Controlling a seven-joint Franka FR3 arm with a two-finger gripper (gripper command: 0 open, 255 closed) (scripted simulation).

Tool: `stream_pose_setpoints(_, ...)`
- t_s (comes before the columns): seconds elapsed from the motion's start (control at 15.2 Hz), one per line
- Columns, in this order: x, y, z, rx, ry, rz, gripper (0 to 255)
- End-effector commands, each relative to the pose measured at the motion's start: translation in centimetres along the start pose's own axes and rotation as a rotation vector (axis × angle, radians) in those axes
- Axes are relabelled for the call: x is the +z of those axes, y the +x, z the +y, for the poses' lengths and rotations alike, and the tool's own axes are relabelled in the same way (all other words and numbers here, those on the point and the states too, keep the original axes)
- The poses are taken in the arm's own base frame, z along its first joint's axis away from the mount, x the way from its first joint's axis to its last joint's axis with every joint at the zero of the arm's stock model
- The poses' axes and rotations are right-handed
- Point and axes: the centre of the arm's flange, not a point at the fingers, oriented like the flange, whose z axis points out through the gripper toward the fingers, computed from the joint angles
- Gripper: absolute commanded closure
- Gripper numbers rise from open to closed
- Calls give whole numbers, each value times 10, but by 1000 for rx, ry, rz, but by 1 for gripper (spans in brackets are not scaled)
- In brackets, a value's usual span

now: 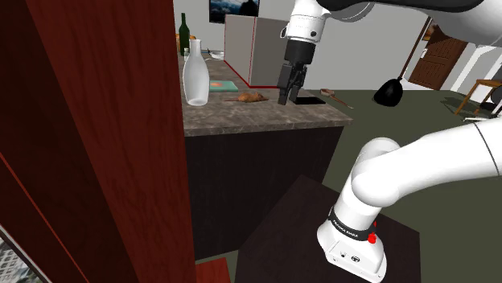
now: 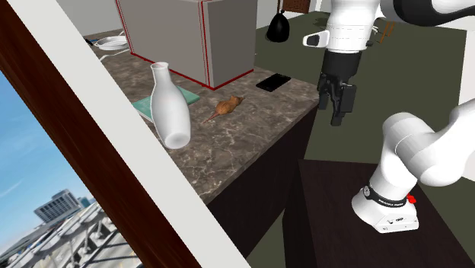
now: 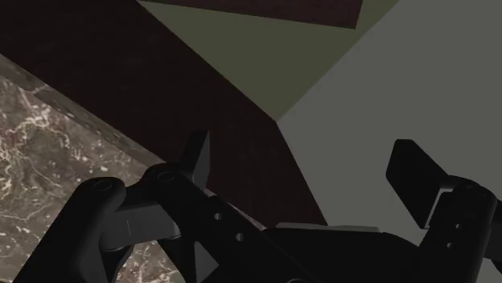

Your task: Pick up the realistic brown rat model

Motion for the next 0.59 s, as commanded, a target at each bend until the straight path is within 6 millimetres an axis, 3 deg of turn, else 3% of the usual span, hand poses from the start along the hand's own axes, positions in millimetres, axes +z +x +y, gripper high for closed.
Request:
stream_pose_setpoints(0.0, 0, 0, 0, 0, 0, 0, 0)
stream_pose_setpoints(0.53, 12, 74, 75, -102, -26, -35, 0)
